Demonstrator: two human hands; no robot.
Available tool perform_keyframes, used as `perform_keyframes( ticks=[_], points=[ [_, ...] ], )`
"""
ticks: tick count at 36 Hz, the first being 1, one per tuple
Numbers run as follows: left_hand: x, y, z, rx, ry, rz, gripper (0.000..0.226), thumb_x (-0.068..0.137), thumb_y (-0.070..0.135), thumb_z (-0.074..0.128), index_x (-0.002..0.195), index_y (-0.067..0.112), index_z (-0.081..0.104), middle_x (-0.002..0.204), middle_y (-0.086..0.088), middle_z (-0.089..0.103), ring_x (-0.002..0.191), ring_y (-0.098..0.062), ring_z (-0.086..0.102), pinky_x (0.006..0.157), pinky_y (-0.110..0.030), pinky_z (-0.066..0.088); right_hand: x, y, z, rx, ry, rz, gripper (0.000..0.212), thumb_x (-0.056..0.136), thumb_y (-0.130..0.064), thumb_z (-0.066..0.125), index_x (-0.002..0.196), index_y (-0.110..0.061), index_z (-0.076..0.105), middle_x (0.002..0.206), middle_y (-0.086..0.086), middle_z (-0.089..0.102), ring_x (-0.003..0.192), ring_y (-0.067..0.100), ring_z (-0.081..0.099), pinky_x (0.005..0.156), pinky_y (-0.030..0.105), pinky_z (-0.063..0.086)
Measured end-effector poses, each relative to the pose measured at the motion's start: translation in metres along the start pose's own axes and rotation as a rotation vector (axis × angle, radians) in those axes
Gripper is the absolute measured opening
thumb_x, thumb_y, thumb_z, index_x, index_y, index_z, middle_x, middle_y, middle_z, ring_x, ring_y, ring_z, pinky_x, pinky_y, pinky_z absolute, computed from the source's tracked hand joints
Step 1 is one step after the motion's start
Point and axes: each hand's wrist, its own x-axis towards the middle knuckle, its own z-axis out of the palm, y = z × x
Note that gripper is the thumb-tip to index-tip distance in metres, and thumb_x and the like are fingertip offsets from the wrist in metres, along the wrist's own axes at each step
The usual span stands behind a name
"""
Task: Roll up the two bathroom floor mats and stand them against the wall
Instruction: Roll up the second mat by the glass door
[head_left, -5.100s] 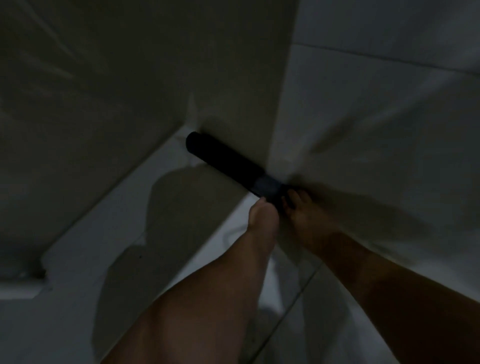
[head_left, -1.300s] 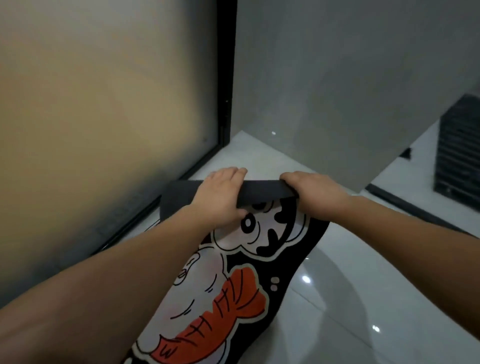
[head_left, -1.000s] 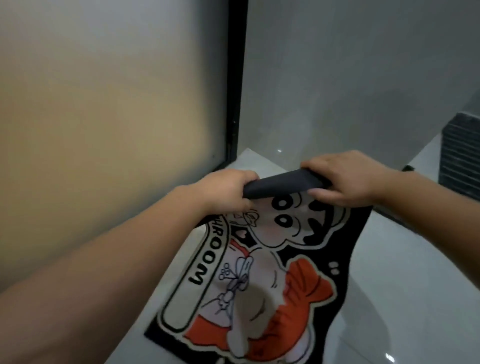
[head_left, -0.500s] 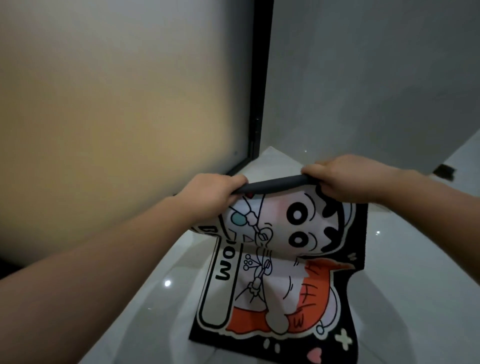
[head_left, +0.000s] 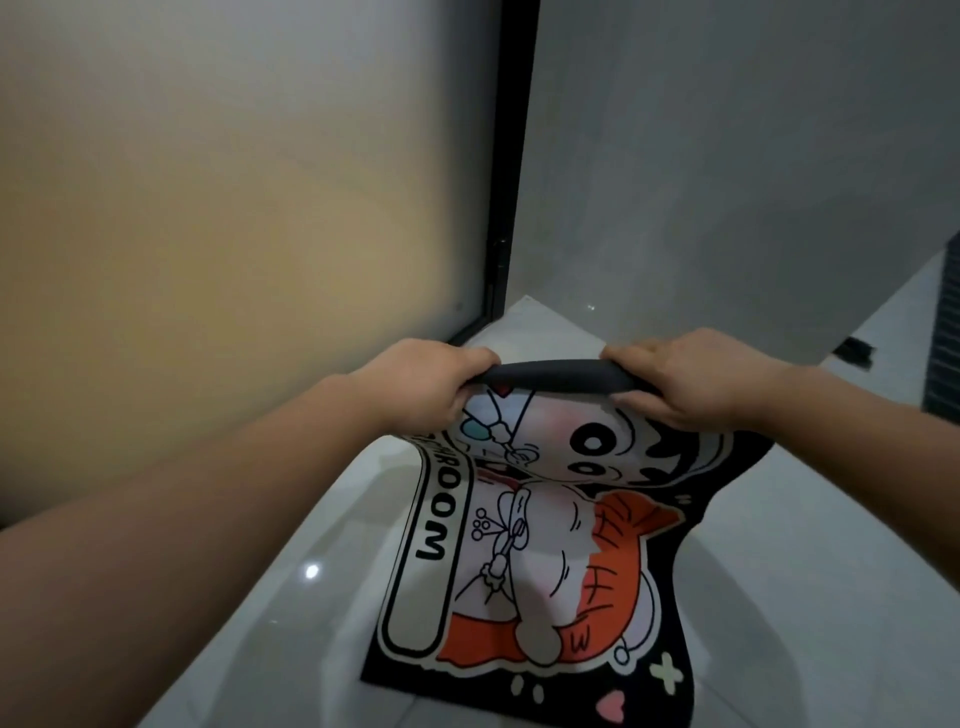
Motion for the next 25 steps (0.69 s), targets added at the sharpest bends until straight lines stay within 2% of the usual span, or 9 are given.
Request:
perform_keyframes(
  ticks=[4,6,10,12,14,16,18,20,25],
  points=[
    [0.001,-0.004,0.002,-0.024,-0.035,-0.027,0.025,0.094,0.030,0.040,0.117,0.040,0.044,0.092,-0.002,0.066,0.078,-0.023,0.056,0.063,-0.032,0.039,0.003,0.000,0.002,-0.036,-0.043,0.016,0.075,0.082,-0.069,0.015,0.143,-0.026,0.026,0.132,-0.001,0.054,0.102,0.024,0.060,0.080,0.033,0.046],
    [0.001,-0.005,0.002,-0.023,-0.054,-0.036,0.027,0.094,0.030,0.039,0.119,0.040,0.043,0.095,-0.003,0.066,0.081,-0.024,0.057,0.064,-0.033,0.040,0.004,-0.001,0.002,-0.043,-0.050,0.025,0.071,0.084,-0.068,0.018,0.141,-0.027,0.028,0.131,-0.001,0.054,0.102,0.024,0.060,0.080,0.033,0.047],
    [-0.001,-0.004,0.005,-0.003,-0.053,-0.017,0.030,0.092,0.025,0.039,0.119,0.038,0.042,0.101,0.000,0.065,0.086,-0.024,0.059,0.071,-0.038,0.047,0.006,0.000,0.002,-0.116,-0.005,0.022,0.035,0.098,-0.042,0.030,0.125,-0.023,0.042,0.112,0.003,0.063,0.089,0.028,0.062,0.070,0.035,0.048],
    [-0.001,-0.004,0.006,-0.009,-0.046,-0.012,0.035,0.089,0.018,0.041,0.119,0.036,0.042,0.103,0.001,0.065,0.088,-0.024,0.059,0.073,-0.040,0.048,0.006,0.001,0.003,-0.127,-0.015,0.020,0.030,0.097,-0.030,0.038,0.125,-0.020,0.043,0.109,0.005,0.064,0.087,0.029,0.062,0.070,0.038,0.050],
    [-0.001,-0.005,0.006,-0.054,-0.048,-0.018,0.045,0.085,0.008,0.043,0.120,0.036,0.042,0.111,0.001,0.062,0.093,-0.023,0.058,0.076,-0.039,0.048,0.005,0.001,0.004,-0.093,-0.030,0.023,0.040,0.095,-0.019,0.044,0.135,-0.020,0.039,0.119,0.006,0.061,0.092,0.029,0.061,0.074,0.038,0.050],
    [-0.001,-0.005,0.006,-0.059,-0.060,-0.019,0.053,0.082,0.003,0.044,0.124,0.035,0.040,0.121,0.003,0.058,0.098,-0.023,0.057,0.077,-0.036,0.046,0.004,0.001,0.006,-0.089,-0.025,0.021,0.060,0.092,-0.009,0.044,0.147,-0.021,0.023,0.131,0.005,0.055,0.095,0.029,0.061,0.074,0.035,0.048],
    [0.000,-0.006,0.007,-0.007,-0.074,-0.010,0.055,0.083,0.007,0.049,0.130,0.033,0.036,0.127,0.004,0.055,0.102,-0.022,0.057,0.079,-0.036,0.047,0.003,0.000,0.008,-0.133,0.008,-0.019,0.074,0.089,-0.004,0.042,0.151,-0.025,0.008,0.126,0.004,0.054,0.085,0.028,0.060,0.066,0.034,0.045],
    [0.000,-0.006,0.008,0.012,-0.074,0.003,0.055,0.086,0.014,0.051,0.135,0.032,0.033,0.131,0.005,0.053,0.109,-0.021,0.055,0.084,-0.035,0.046,0.001,0.000,0.011,-0.175,0.040,-0.057,0.079,0.086,-0.002,0.043,0.151,-0.026,0.004,0.114,0.004,0.053,0.072,0.027,0.057,0.057,0.035,0.042],
    [0.000,-0.007,0.005,-0.013,-0.050,0.023,0.046,0.089,0.026,0.049,0.132,0.036,0.035,0.130,0.007,0.054,0.112,-0.019,0.055,0.086,-0.035,0.045,-0.003,0.006,0.019,-0.214,0.143,-0.118,0.082,0.073,-0.003,0.060,0.145,-0.018,0.023,0.089,0.010,0.056,0.045,0.025,0.042,0.040,0.027,0.028]
  ],
)
